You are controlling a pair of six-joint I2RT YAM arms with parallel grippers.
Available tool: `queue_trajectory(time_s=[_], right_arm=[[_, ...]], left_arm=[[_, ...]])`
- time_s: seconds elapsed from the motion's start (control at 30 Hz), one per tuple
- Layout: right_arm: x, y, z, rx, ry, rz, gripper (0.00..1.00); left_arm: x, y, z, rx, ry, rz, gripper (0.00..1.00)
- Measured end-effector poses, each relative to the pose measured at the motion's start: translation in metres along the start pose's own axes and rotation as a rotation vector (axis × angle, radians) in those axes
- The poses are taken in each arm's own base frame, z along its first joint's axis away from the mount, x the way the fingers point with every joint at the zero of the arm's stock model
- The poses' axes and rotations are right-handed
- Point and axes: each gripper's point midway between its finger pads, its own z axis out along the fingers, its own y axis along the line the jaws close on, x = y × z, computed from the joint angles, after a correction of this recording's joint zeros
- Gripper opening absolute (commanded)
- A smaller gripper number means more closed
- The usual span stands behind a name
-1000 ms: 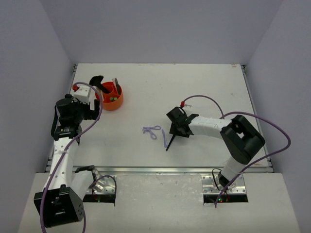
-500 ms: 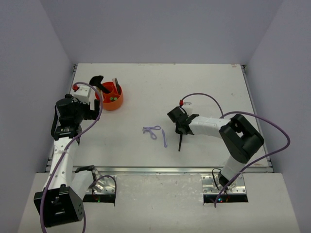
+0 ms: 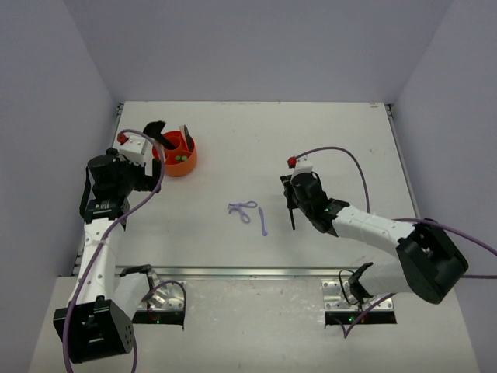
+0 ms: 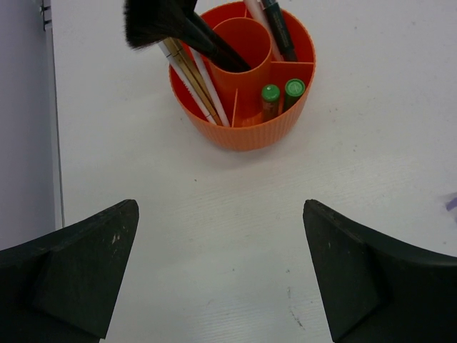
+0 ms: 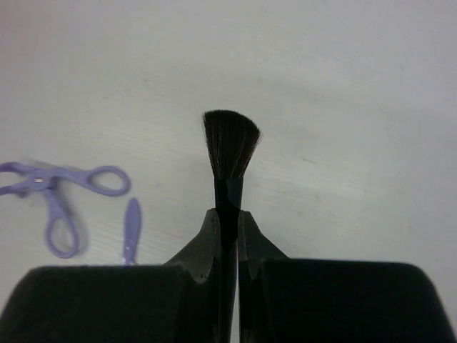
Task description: Organize the makeup
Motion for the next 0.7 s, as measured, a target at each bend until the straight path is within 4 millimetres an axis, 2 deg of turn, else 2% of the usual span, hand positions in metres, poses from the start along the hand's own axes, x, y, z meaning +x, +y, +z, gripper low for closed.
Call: queue_trajectory(time_s=[0.2, 0.37, 0.43, 0.53, 0.6, 0.7], right_arm=[[-0.077, 0.056, -0.023, -0.301, -0.305, -0.099, 0.0], [-0.121, 0.125, -0.052, -0.587, -0.465, -0.159, 0.0], [-0.135, 0.151, -0.067, -0.692, -0.522, -0.182, 0.0], [-0.157, 0.203, -0.085, -0.89, -0.602, -0.195, 0.0], [-0.163, 0.23, -0.09, -0.993, -0.623, -0.19, 0.0], [-0.158, 0.252, -0.089, -1.073, -0.606, -0.176, 0.0]], left_arm=[[-0.038, -0.024, -0.017, 0.142, -0.118, 0.049, 0.96], [-0.081, -0.054, -0.043, 0.301, -0.251, 0.074, 0.96], [-0.094, -0.063, -0.052, 0.352, -0.29, 0.083, 0.96], [-0.104, -0.08, -0.066, 0.454, -0.313, 0.069, 0.97], [-0.107, -0.088, -0.072, 0.498, -0.322, 0.07, 0.97], [-0.105, -0.097, -0.081, 0.548, -0.326, 0.074, 0.98]])
